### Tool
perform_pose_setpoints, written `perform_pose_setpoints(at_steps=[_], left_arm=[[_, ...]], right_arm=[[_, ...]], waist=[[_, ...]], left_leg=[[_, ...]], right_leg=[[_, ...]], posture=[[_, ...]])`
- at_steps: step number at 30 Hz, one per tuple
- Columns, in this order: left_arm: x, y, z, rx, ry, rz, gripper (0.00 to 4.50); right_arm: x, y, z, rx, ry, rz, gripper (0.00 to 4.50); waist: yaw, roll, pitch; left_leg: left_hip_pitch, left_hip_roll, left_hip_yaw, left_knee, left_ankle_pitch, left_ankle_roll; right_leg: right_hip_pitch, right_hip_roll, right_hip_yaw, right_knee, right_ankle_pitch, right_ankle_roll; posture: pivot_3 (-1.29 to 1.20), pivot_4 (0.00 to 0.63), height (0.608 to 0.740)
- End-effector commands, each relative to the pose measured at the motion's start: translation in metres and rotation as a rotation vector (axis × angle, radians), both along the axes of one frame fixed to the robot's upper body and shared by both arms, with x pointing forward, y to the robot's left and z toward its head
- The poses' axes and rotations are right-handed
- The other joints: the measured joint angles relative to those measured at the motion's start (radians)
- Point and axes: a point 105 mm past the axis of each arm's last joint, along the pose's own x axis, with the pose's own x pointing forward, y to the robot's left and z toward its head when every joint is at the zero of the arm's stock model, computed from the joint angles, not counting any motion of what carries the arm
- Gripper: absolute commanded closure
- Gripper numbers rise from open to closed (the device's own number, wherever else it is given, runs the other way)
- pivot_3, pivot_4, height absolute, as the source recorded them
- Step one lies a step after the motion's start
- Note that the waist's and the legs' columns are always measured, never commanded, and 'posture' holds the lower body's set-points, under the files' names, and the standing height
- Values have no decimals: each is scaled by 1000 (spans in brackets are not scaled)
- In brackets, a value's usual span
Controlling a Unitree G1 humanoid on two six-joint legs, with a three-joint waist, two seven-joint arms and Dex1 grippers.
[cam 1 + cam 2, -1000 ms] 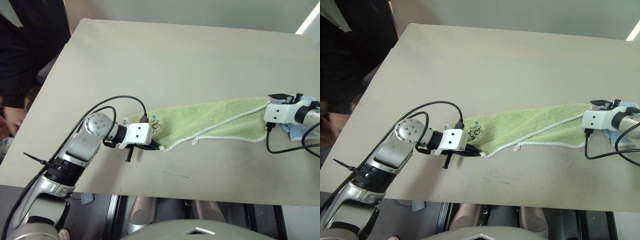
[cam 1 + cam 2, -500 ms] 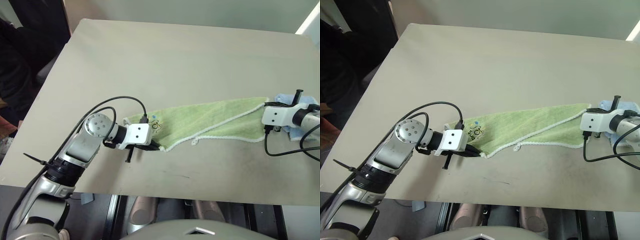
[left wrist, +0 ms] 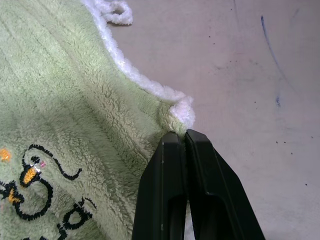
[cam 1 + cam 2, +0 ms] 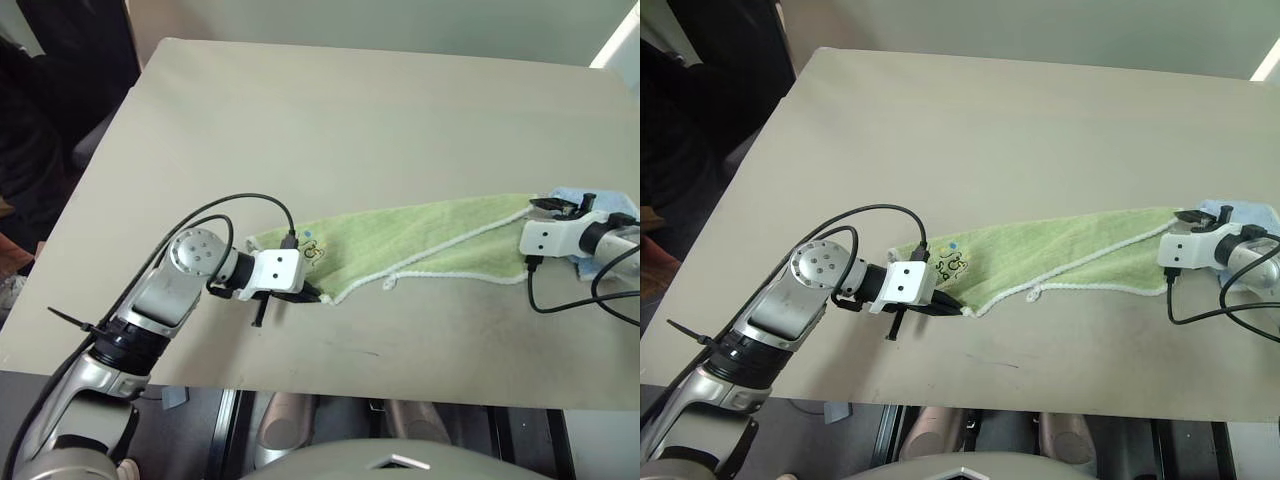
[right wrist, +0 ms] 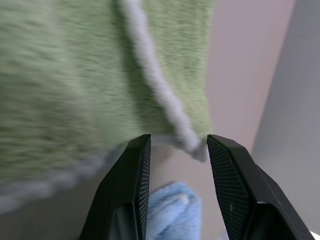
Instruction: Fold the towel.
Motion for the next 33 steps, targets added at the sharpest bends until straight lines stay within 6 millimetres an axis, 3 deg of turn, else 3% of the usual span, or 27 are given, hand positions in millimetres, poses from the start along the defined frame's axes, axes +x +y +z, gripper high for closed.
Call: perform_pose_setpoints(at_steps=[1,4,8,14,16,18,22,26,29,33], left_arm=[[0,-1,8,-10,-40,-6,4500],[-1,-2,7,-11,-39,-6,4500],[-1,-1,8,-11,-38,-2,4500],[13,3,24,-92,-71,75,4500],[29,7,43,-187,-115,157,4500],[70,24,94,-397,-240,375,4500],[115,61,158,-631,-435,646,4500],[150,94,201,-765,-582,900,4500],[163,104,221,-837,-634,987,4500],[162,117,246,-986,-622,1018,4500]], right_arm=[[5,3,9,-3,-47,22,2620],[5,5,9,3,-51,31,3229],[5,6,11,13,-63,38,4485],[3,4,19,25,-82,35,4485],[2,1,25,53,-98,19,4485],[4,-2,46,136,-152,-17,4485],[10,-3,80,244,-245,-52,4485],[20,-1,120,340,-343,-71,4485],[26,2,146,411,-398,-73,4485],[25,5,182,494,-450,-54,4485]], waist=[[0,0,0],[0,0,0],[0,0,0],[0,0,0],[2,1,0],[7,1,1],[7,2,2],[-1,4,3],[-3,4,3],[-2,5,4]], left_leg=[[0,0,0,0,0,0],[0,0,0,0,0,0],[0,0,0,0,0,0],[0,0,0,0,-1,0],[0,0,0,0,-1,0],[0,0,0,0,0,0],[0,1,2,0,4,-1],[1,1,6,1,6,1],[0,2,7,1,8,4],[-1,2,7,-1,8,6]], right_leg=[[0,0,0,0,0,0],[0,0,0,0,0,0],[0,0,0,0,0,0],[0,0,0,0,0,0],[0,0,0,0,0,0],[0,0,0,0,0,0],[1,0,0,1,3,-1],[1,-1,0,-1,5,0],[1,-1,0,-1,7,0],[0,-1,0,-2,7,0]], posture=[[0,150,735],[0,150,735],[0,150,735],[0,150,735],[0,150,735],[0,150,735],[0,150,735],[0,150,735],[0,150,735],[0,150,735]])
